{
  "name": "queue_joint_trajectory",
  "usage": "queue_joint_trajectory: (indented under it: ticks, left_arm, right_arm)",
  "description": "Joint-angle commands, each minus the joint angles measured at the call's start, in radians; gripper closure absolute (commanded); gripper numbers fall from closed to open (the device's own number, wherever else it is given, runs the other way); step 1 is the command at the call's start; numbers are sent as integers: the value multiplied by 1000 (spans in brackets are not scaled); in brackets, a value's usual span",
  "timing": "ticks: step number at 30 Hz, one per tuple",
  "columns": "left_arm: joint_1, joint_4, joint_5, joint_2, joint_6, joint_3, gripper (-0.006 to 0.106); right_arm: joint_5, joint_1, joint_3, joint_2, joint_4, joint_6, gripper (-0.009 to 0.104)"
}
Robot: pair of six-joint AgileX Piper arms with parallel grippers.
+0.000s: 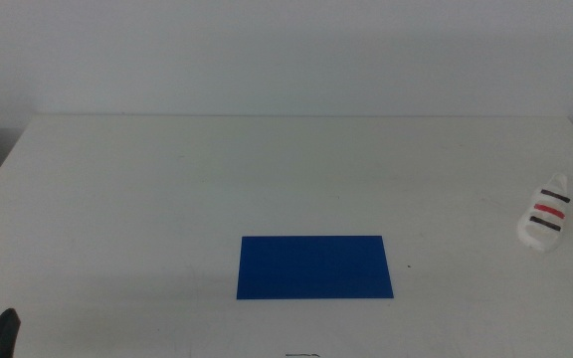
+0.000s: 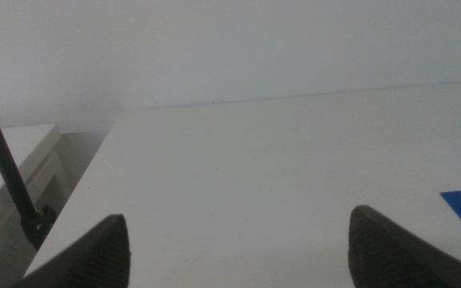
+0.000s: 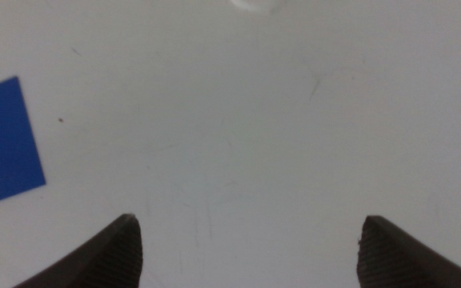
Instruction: Use one arm to grab the shoe from the table and place it on the mat.
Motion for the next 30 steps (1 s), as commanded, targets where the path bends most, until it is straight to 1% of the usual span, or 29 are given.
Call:
queue_joint_trajectory:
  ticks: [1, 6, 15, 19, 26, 30]
  left_arm:
    - [-6, -9, -84, -19, -15, -3, 7]
    - [-6, -9, -84, -19, -15, -3, 7]
    - [-6, -9, -84, -19, -15, -3, 7]
    - [-6, -9, -84, -19, -15, -3, 7]
    - [-6, -9, -84, -19, -15, -3, 7]
    - [-6, -9, -84, -19, -15, -3, 7]
  right_arm:
    - [-28, 2, -34, 9, -8, -2, 4]
    - [-85, 2, -69, 71, -6, 5, 4]
    - [-77, 2, -286, 331, -33, 98, 4]
    - [-67, 2, -399, 473, -61, 134, 4]
    - [31, 2, -598, 692, -154, 198, 4]
    - [29, 0, -656, 764, -178, 218, 4]
